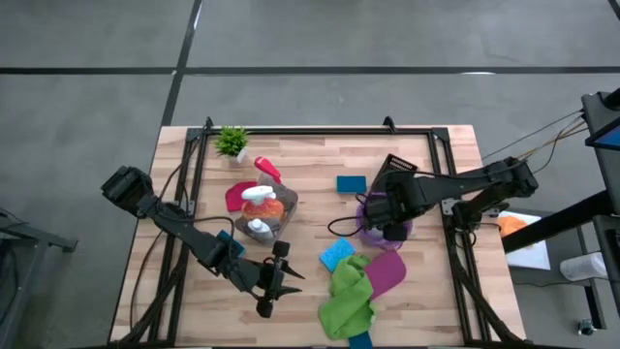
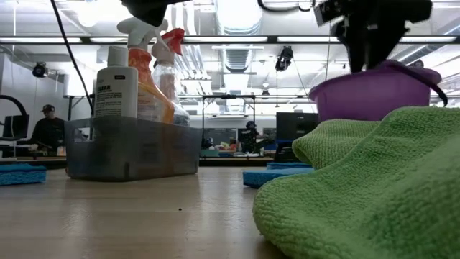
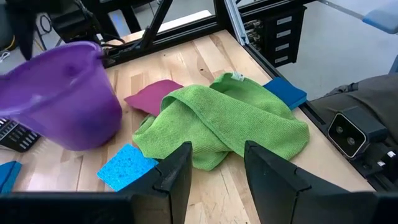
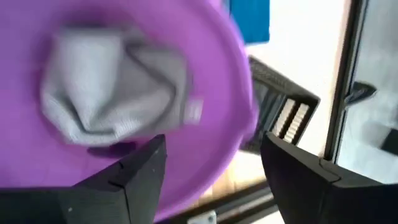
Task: Pick & Place Kitchen Items
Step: Put the green microfiber cloth into the purple bucket
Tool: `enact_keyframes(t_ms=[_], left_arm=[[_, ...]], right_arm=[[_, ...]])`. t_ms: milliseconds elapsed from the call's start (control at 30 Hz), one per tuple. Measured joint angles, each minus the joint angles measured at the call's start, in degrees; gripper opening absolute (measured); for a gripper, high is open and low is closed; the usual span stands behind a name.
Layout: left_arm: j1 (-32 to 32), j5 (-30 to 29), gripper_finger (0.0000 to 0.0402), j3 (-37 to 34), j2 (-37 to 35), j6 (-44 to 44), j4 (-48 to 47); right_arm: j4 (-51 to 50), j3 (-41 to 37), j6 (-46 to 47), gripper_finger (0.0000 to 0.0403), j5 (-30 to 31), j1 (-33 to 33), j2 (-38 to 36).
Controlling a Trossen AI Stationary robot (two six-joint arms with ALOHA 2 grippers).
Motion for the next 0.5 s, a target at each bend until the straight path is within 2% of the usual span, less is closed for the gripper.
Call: enact_keyframes(t_ms=[100,167,367,500], left_arm=[[0.0,0.0,0.0147,0.0,0.0,0.0,0.06],[0.0,0.0,0.0147,0.0,0.0,0.01,0.06],[-0.01,0.0,0.0147,0.0,0.0,0.0,0.07],[-0.02,0.0,0.0147,0.0,0.0,0.02,0.09]], right_arm=[[3.25,1.22,-0.57,0.0257,0.43,0.8,-1.18],[8.83,1.24,-1.95,0.0257,0.28,2.12,-2.36],[29.4,0.95,-6.04,0.0257,-9.26,8.87,-3.23],[34.12,0.91,-4.56,0.0258,-10.85,14.98,-0.73]])
